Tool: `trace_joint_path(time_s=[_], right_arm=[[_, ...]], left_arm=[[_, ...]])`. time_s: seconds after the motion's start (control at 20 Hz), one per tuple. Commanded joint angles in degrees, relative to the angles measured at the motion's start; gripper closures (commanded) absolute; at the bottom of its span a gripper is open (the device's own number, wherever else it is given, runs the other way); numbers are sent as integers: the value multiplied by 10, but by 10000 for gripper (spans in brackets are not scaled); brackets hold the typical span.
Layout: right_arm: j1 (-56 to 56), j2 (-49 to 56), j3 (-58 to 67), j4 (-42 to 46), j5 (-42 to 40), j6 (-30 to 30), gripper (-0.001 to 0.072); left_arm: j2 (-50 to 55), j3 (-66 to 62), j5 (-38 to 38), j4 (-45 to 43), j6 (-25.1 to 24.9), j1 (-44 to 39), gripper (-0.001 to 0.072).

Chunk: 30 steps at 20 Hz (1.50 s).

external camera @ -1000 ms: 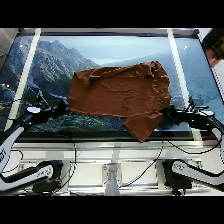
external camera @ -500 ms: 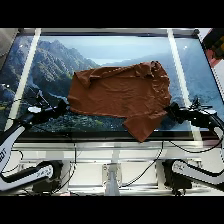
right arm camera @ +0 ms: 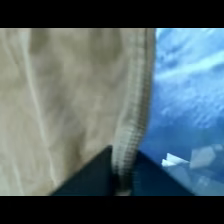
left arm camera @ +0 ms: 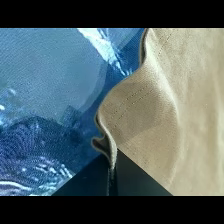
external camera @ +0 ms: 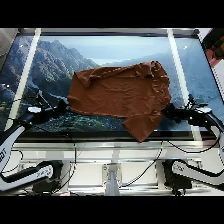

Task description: Fold the clothes and pants, and hang the long-sleeved shirts on hangers.

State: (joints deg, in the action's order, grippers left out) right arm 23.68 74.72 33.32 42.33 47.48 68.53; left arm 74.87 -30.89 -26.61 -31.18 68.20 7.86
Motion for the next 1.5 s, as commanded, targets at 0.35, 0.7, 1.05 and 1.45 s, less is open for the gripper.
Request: trace_joint_path(time_s=[0.35,0.7,1.05,1.45], right_arm=[[-10,-67,171,-3,221,-37,697],[-10,-269,422,-3,268,-37,697],[-10,-457,563,-3,176,-15,697],[-10,-457,572,16,140,10,698]], left_arm=[[-156,-46,-96,0,-75,1,696],[-479,-173,69,0,-91,5,696],[-754,-184,255,-42,-91,5,697],[-748,-182,156,-60,-91,5,697]])
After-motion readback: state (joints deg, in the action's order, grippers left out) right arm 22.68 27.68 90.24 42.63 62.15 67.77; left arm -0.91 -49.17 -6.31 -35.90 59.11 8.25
